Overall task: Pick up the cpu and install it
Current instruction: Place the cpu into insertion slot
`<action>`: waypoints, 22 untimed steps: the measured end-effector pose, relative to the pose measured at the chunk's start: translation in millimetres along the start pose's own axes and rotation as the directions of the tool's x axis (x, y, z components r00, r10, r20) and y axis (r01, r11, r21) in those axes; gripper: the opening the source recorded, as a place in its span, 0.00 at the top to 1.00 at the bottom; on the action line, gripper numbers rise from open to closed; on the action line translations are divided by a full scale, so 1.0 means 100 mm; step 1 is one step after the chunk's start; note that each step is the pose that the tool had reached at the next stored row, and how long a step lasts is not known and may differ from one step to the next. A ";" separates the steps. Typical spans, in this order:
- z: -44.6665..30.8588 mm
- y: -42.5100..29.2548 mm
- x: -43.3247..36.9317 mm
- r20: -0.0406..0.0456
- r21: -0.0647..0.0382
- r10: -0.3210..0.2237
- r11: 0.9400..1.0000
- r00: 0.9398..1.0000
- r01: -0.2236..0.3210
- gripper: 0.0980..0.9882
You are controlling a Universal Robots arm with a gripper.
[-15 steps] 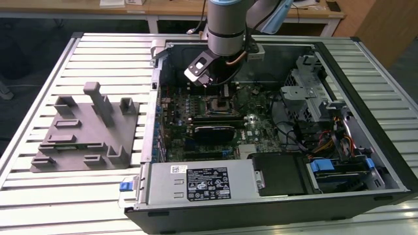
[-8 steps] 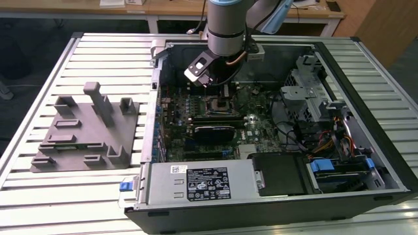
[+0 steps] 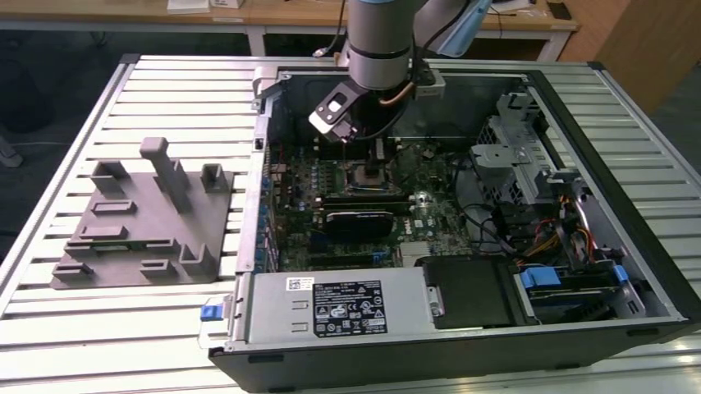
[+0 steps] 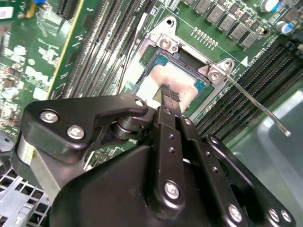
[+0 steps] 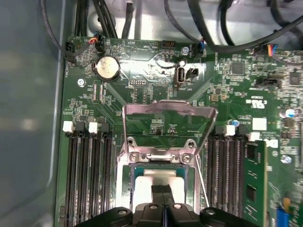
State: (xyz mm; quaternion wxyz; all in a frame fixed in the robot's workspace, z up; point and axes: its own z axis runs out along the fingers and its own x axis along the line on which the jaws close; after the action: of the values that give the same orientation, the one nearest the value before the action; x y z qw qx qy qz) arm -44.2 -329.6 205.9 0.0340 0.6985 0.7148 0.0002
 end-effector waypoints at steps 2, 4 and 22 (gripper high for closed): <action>-0.056 0.003 -0.003 0.000 0.000 0.000 1.000 1.000 0.000 0.99; -0.117 0.005 -0.006 0.000 -0.001 0.000 1.000 1.000 0.000 0.99; -0.571 0.027 -0.028 0.002 -0.009 0.025 1.000 1.000 -0.025 0.99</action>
State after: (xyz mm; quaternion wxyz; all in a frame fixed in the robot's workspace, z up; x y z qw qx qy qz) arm -44.2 -329.6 263.1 0.0378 0.7072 0.7060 0.0033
